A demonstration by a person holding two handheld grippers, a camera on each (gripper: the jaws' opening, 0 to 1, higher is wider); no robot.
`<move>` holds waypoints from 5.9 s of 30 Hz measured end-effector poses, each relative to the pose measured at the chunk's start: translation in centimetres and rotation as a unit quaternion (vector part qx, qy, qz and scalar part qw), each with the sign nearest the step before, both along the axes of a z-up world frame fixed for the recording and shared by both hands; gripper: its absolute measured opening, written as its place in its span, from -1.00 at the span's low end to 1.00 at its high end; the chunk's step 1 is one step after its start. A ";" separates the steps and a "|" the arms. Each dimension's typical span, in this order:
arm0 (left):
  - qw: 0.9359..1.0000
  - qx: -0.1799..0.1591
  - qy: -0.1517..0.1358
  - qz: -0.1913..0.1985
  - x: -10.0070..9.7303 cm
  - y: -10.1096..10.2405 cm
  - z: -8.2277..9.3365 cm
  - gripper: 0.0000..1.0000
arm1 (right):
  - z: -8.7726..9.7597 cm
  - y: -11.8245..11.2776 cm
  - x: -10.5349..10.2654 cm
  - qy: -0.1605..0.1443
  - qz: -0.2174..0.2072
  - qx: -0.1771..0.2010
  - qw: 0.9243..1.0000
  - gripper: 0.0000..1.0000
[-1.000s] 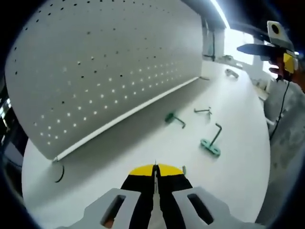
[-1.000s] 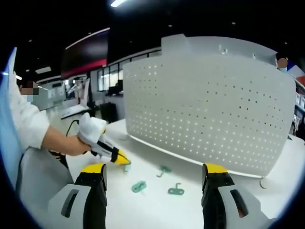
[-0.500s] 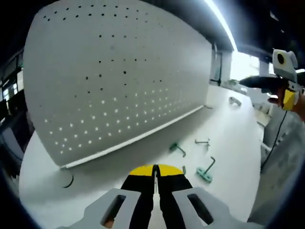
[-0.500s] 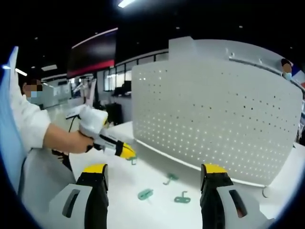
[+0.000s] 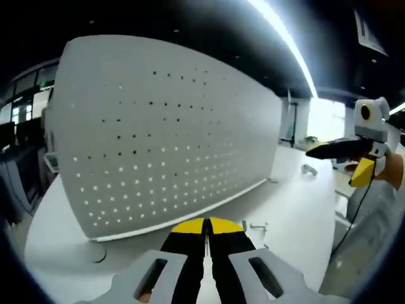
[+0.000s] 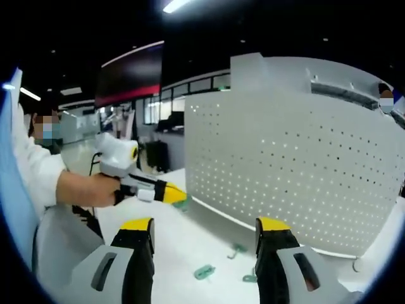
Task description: Insert the hook assembly into the mounting plate slot until the hook locks in place.
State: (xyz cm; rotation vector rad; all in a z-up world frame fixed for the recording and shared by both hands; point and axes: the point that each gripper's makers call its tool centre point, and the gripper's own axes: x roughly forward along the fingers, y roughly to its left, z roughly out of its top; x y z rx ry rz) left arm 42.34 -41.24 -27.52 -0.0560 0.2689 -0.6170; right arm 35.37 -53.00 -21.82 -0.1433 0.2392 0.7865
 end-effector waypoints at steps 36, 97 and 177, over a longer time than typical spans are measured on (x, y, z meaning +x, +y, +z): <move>0.990 -0.093 -0.081 -0.063 -5.6 -5.7 8.4 -0.97 | 1.6 3.8 -0.4 0.045 0.009 0.074 0.996 -0.86; 0.983 -0.160 -0.045 -0.078 -7.5 -6.9 9.9 -0.98 | 3.4 3.8 -1.1 -0.074 -0.028 -0.016 0.997 -0.98; 0.984 -0.107 -0.065 -0.127 -8.0 -4.9 8.9 -0.83 | 4.5 5.1 0.1 -0.069 -0.071 -0.010 0.995 -1.00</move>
